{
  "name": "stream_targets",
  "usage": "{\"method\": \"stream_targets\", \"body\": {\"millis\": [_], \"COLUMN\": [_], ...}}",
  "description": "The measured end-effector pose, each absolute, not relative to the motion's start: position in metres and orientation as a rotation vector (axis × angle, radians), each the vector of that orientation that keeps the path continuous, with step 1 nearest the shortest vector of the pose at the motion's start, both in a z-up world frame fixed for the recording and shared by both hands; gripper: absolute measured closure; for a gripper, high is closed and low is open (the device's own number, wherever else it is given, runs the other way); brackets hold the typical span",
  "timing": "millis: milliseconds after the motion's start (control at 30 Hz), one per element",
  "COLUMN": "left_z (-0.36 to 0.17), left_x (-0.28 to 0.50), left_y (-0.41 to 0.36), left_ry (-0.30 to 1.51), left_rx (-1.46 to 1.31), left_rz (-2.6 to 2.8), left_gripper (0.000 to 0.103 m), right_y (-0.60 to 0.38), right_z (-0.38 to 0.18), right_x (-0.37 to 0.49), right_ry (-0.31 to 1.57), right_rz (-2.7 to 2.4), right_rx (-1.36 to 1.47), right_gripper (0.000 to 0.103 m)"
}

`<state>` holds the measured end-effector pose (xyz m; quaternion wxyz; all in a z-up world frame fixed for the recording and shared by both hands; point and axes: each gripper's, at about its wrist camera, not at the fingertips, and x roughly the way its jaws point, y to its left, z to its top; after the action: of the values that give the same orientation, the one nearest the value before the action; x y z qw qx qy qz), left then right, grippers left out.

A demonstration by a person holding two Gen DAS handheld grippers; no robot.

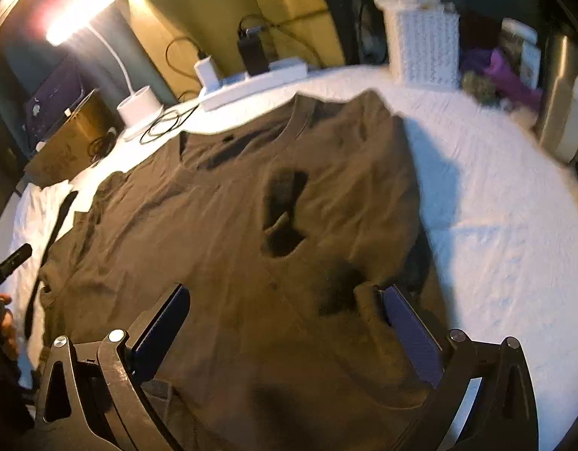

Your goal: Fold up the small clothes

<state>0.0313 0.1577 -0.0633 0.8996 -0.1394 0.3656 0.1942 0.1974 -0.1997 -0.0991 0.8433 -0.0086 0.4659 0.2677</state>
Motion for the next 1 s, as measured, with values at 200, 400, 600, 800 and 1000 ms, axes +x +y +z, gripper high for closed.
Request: {"method": "stream_targets", "body": {"millis": [200, 400, 600, 800, 1000], "left_z": [-0.068, -0.075, -0.082, -0.093, -0.101], "left_x": [0.015, 0.004, 0.001, 0.011, 0.025], "left_y": [0.169, 0.183, 0.199, 0.207, 0.198], "left_ry": [0.762, 0.778, 0.789, 0.811, 0.837], "left_rx": [-0.305, -0.313, -0.336, -0.382, -0.400], "left_rz": [0.441, 0.478, 0.492, 0.421, 0.297], "left_gripper": [0.002, 0.002, 0.002, 0.002, 0.021], "right_y": [-0.175, -0.166, -0.186, -0.149, -0.131], "right_z": [-0.103, -0.083, -0.093, -0.107, -0.092], "right_x": [0.170, 0.163, 0.217, 0.206, 0.183], "right_ry": [1.031, 0.938, 0.960, 1.043, 1.010], "right_rz": [0.657, 0.655, 0.513, 0.673, 0.723], "right_rx": [-0.035, -0.099, -0.043, -0.048, -0.090], "right_gripper": [0.000, 0.000, 0.000, 0.000, 0.000]}}
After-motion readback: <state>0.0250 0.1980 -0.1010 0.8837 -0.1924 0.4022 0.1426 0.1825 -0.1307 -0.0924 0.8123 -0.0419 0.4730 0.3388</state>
